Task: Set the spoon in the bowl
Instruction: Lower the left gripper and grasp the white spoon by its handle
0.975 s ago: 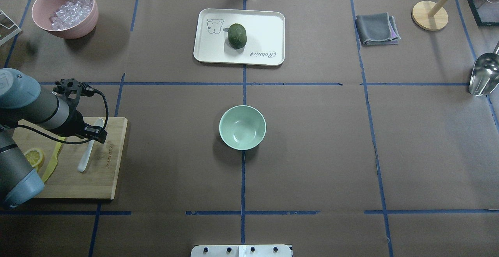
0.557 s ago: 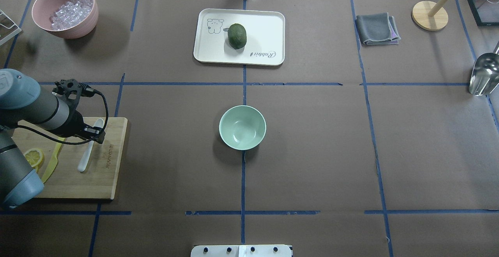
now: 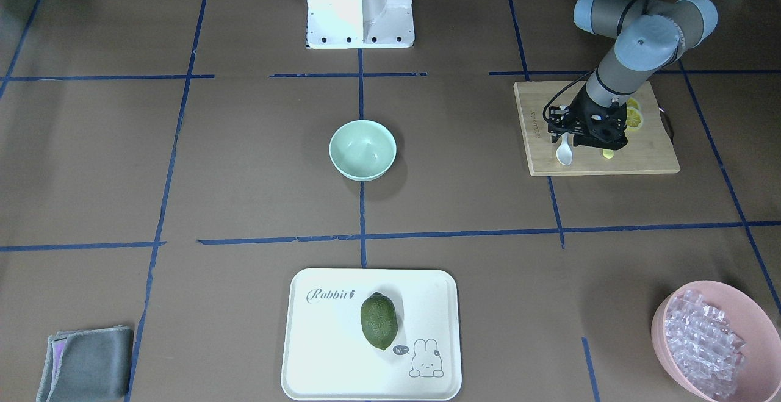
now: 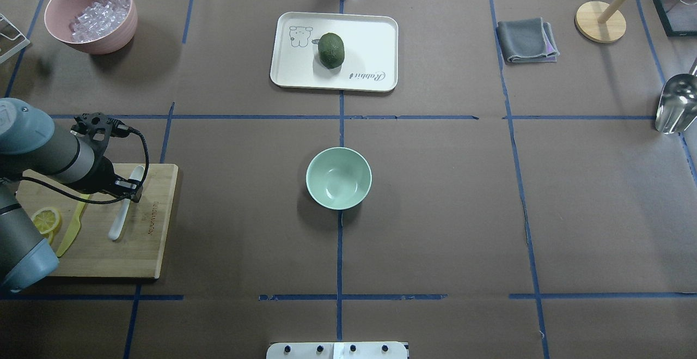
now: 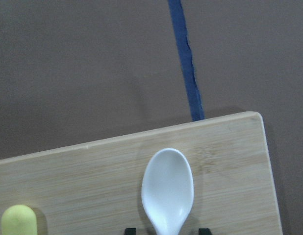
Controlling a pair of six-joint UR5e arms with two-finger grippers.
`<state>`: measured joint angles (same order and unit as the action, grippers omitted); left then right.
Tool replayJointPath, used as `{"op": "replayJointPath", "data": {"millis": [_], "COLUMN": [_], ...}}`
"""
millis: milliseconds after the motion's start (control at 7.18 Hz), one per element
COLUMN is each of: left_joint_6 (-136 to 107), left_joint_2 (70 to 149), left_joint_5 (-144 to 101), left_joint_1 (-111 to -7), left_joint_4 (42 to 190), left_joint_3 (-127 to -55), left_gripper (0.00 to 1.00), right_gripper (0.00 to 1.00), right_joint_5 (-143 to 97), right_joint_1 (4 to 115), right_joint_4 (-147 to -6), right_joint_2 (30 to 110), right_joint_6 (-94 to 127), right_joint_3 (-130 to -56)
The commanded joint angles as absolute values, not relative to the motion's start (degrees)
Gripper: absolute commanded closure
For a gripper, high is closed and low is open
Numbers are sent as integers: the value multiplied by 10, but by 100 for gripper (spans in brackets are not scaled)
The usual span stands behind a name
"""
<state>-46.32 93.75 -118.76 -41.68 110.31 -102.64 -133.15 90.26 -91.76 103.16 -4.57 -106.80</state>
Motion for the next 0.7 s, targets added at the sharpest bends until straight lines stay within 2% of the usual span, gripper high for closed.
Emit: {"op": "replayJointPath", "data": {"millis": [0,139,279,557], "left_joint_6": [-463,-464,-463,-464], "left_joint_2": [937,937,937,937], "left_joint_5": [-1189,-1190,-1190,-1191], "left_joint_1": [-417,-417,-417,-417], "left_joint_4": [1103,1103,1103,1102], "left_joint_3": [-1027,-1028,-1030,-1037], "left_gripper": [68,83,92,96], "right_gripper": [0,0,0,0], "right_joint_5": [-1332,-1332,-1332,-1332], "right_joint_1": [903,903,903,903], "right_joint_4": [-918,-918,-918,-918], "right_joint_2": [1031,1032,1031,1031], "right_joint_6": [-46,-46,-46,-46], "right_joint_3": [-1069,-1069,-1069,-1069]}}
